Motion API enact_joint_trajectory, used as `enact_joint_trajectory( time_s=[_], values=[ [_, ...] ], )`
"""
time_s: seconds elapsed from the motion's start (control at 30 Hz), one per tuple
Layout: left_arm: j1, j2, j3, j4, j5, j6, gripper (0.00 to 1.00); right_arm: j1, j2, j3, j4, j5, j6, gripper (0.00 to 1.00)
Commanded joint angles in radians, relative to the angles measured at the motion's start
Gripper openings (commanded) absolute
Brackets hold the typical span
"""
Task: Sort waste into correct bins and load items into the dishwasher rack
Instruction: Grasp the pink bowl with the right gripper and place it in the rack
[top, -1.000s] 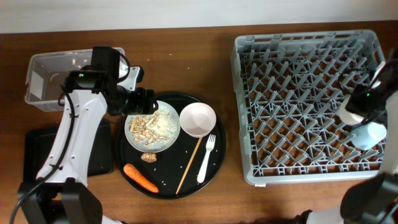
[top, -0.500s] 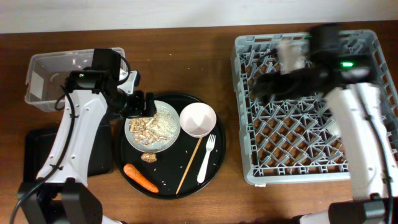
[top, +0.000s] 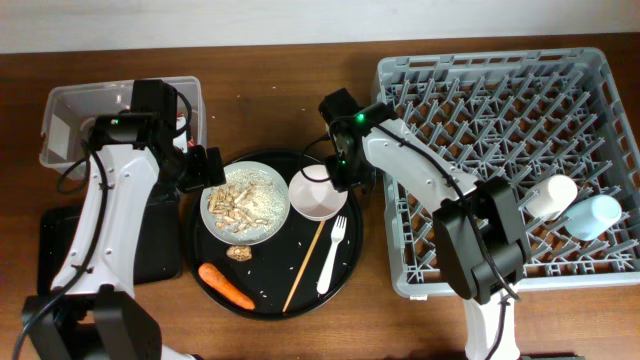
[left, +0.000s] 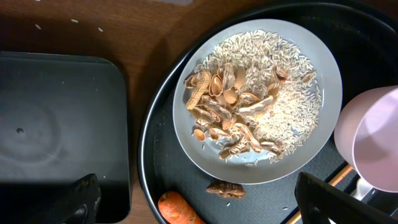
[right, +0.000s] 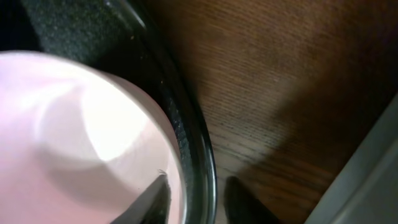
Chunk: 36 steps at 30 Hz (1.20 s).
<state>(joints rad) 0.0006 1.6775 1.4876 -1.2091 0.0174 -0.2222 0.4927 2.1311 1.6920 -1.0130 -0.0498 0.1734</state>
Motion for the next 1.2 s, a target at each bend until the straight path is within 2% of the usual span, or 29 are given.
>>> enact_joint_trajectory(
  time_s=[0.0, 0.03, 0.13, 0.17, 0.2, 0.27, 0.33, 0.4, 0.43, 0.5, 0.6, 0.67, 0.87, 1.0, 1.07, 1.13, 1.17],
  values=[
    [0.003, 0.002, -0.001, 0.000, -0.014, -0.009, 0.99, 0.006, 0.010, 0.006, -0.003, -0.014, 0.005, 0.24],
    [0.003, 0.002, -0.001, 0.000, -0.014, -0.009, 0.99, 0.006, 0.011, 0.006, -0.004, -0.030, 0.005, 0.15],
    [0.003, 0.002, -0.001, -0.001, -0.014, -0.009, 0.99, 0.006, 0.019, 0.006, -0.024, -0.040, 0.004, 0.14],
    [0.003, 0.002, -0.001, -0.001, -0.014, -0.009, 0.99, 0.005, 0.021, 0.006, -0.027, -0.045, 0.005, 0.11],
    [0.003, 0.002, -0.001, -0.001, -0.014, -0.009, 0.99, 0.005, 0.020, 0.006, -0.027, -0.045, 0.005, 0.04],
    [0.003, 0.002, -0.001, 0.000, -0.014, -0.009, 0.99, 0.002, 0.012, 0.019, -0.045, -0.044, 0.005, 0.04],
    [0.003, 0.002, -0.001, 0.000, -0.014, -0.009, 0.99, -0.032, -0.056, 0.157, -0.140, -0.005, 0.003, 0.04],
    [0.003, 0.002, -0.001, 0.000, -0.015, -0.009, 0.99, -0.094, -0.180, 0.375, -0.279, 0.221, 0.000, 0.04],
    [0.003, 0.002, -0.001, 0.000, -0.015, -0.009, 0.99, -0.144, -0.261, 0.420, -0.305, 0.455, 0.000, 0.04],
    [0.003, 0.002, -0.001, 0.000, -0.015, -0.009, 0.99, -0.238, -0.306, 0.419, -0.311, 0.747, 0.001, 0.04],
    [0.003, 0.002, -0.001, 0.000, -0.014, -0.010, 0.99, -0.387, -0.278, 0.382, -0.301, 1.154, 0.220, 0.04],
    [0.003, 0.002, -0.001, 0.000, -0.014, -0.010, 0.99, -0.471, -0.209, 0.359, -0.267, 1.260, 0.229, 0.04],
    [0.002, 0.002, -0.001, 0.000, 0.005, -0.010, 0.99, -0.516, 0.076, 0.345, -0.256, 1.315, 0.229, 0.04],
    [0.002, 0.002, -0.001, 0.000, 0.005, -0.010, 0.99, -0.464, 0.101, 0.286, -0.247, 1.314, 0.253, 0.04],
    [0.003, 0.002, -0.001, 0.000, 0.005, -0.010, 0.99, -0.427, 0.101, 0.286, -0.254, 1.247, 0.251, 0.05],
    [0.002, 0.002, -0.001, 0.000, 0.005, -0.010, 0.99, -0.408, 0.101, 0.286, -0.272, 1.142, 0.251, 0.15],
    [0.002, 0.002, -0.001, 0.000, 0.005, -0.010, 0.99, -0.400, 0.101, 0.286, -0.309, 1.093, 0.251, 0.30]
  ],
)
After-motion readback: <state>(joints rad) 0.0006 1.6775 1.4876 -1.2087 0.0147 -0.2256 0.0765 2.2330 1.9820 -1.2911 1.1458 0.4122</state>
